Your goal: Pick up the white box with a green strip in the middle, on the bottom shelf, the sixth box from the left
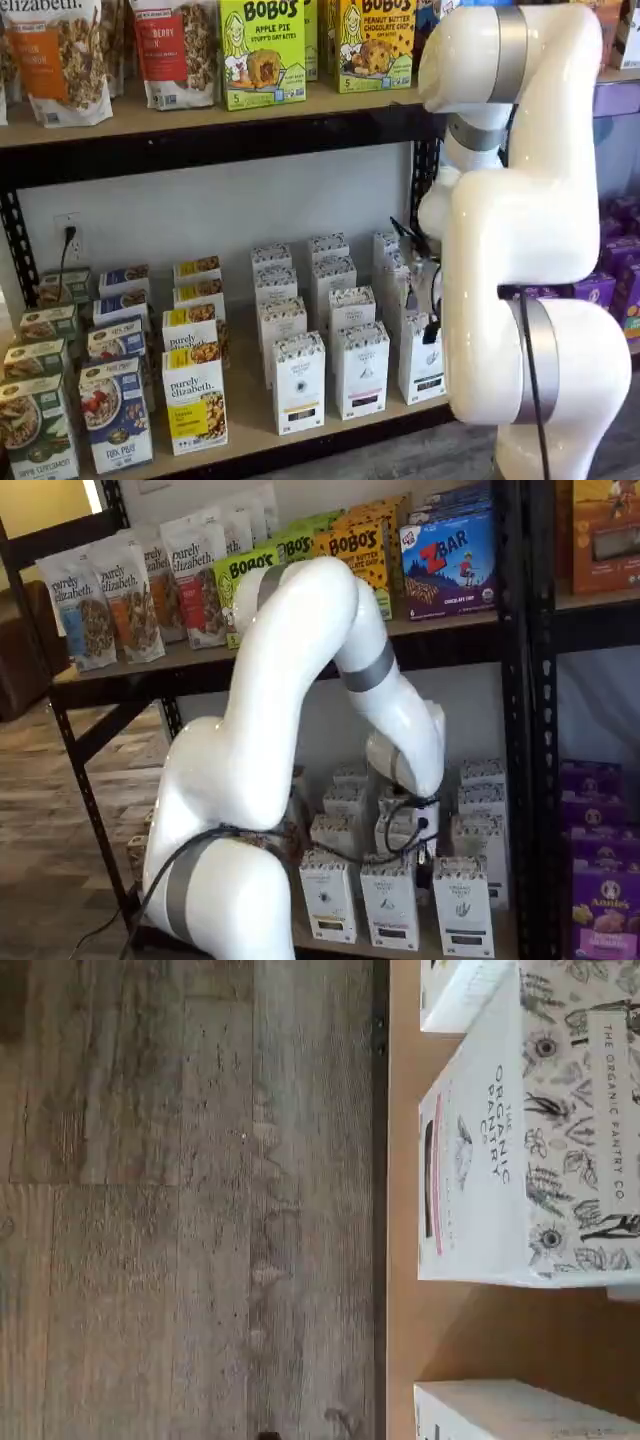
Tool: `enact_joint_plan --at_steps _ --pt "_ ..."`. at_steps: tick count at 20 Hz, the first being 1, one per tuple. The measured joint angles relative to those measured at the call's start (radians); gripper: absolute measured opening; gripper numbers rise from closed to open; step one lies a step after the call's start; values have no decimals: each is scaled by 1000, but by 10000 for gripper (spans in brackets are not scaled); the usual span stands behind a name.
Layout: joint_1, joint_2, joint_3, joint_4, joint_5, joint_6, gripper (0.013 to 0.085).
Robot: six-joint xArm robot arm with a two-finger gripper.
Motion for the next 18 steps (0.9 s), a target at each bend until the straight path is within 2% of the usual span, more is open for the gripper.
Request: enact_joint_plan --at_steps 1,2,3,4,9,15,18 --pt "0 0 -1 -17 3 16 850" --pt "3 4 -15 -139 26 130 850" --pt "9 9 -24 -209 38 198 850" --pt "15 12 -29 -240 41 232 850" --pt "31 26 -45 -244 31 253 850" --pt "29 77 -100 -219 -7 227 850" --pt "21 117 -148 -257 -10 253 850"
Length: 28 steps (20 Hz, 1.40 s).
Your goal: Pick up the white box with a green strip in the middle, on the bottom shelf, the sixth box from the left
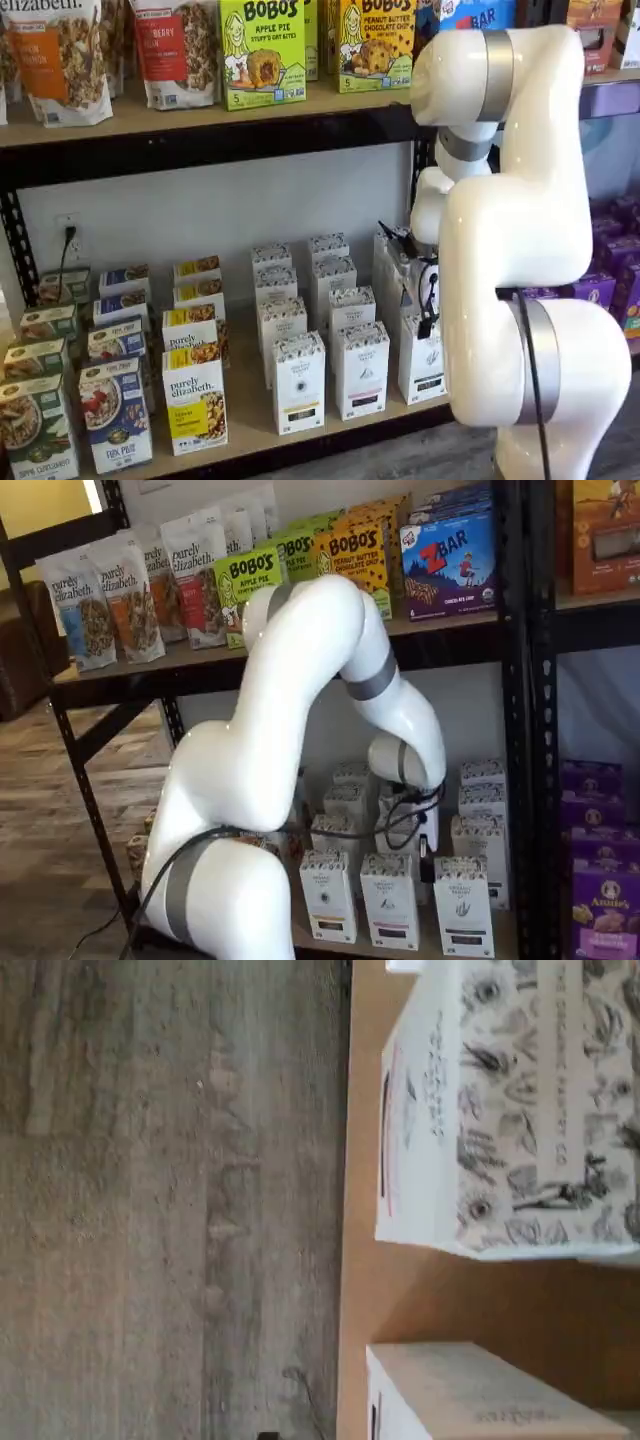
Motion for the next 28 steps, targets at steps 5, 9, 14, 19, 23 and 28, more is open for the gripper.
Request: enact_joint_plan --at_steps 5,9,14,19,23,28 --pt "-14 90 -104 -76 16 55 850" --pt "-20 153 -175 -67 18 40 850" --pt "-24 195 -238 -134 58 97 850" --pt "-15 240 -287 -285 109 239 850" --pt "-9 266 -297 -332 84 288 850" --pt "-12 282 -302 -362 55 313 850"
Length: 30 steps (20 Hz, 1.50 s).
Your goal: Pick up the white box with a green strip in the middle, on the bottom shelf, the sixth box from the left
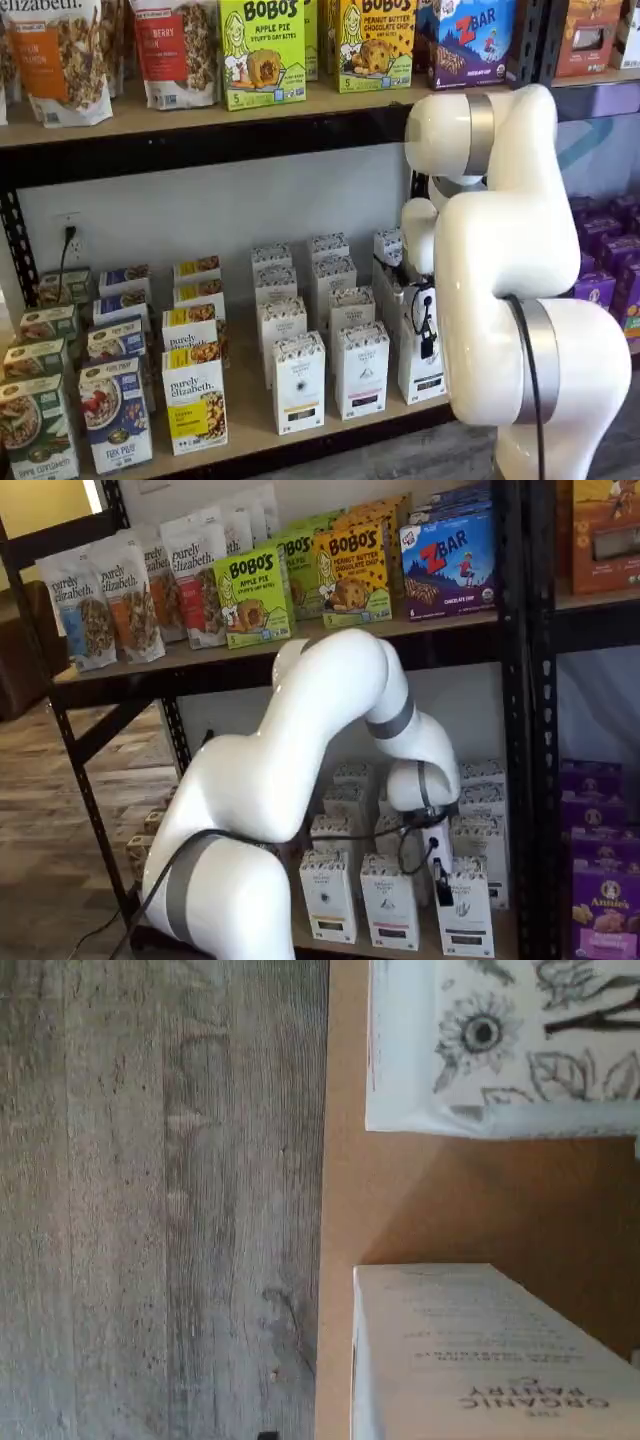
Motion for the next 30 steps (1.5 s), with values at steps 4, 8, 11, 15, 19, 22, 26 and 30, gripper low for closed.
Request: enact_joint_plan --at_steps 4,8,11,15,19,22,26,30 --pt "-2 4 -8 19 9 -19 770" --pt "-6 5 -11 16 16 -20 690" --pt "-8 3 -11 10 18 -17 650" --pt "-10 3 -11 -1 17 -10 650" --pt "-10 4 -12 -10 20 -1 650" --pt "-7 6 -12 -18 24 9 650" --pt "-6 5 -1 -23 12 15 610" --pt "-10 -4 18 -17 -4 8 530"
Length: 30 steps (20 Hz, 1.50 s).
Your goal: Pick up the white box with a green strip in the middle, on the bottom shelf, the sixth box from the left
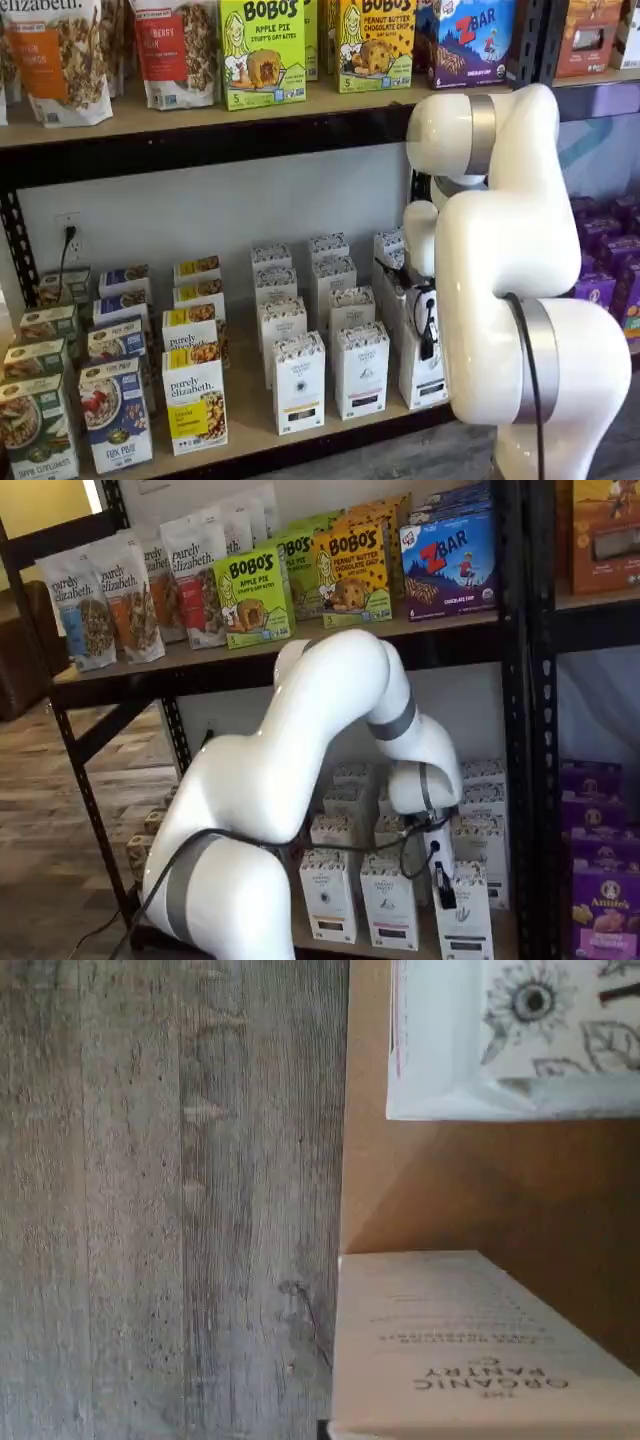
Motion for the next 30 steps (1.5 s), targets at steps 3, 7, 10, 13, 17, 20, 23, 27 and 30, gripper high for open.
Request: enact_joint_plan --at_steps 3,7,10,13,17,20,23,27,30 --pt "-4 -13 20 11 -12 -13 450" --pt "-9 -51 73 26 -32 -30 450" --pt "-4 -93 129 41 -42 -39 450" --pt "3 -161 218 -6 -63 14 450" --pt "14 -278 359 -18 -82 38 450" --pt "23 -371 461 -21 -87 52 450" --pt "35 -476 575 -54 -90 95 450" --pt "43 -597 707 -117 -100 164 450" --pt "43 -680 799 -161 -117 207 450"
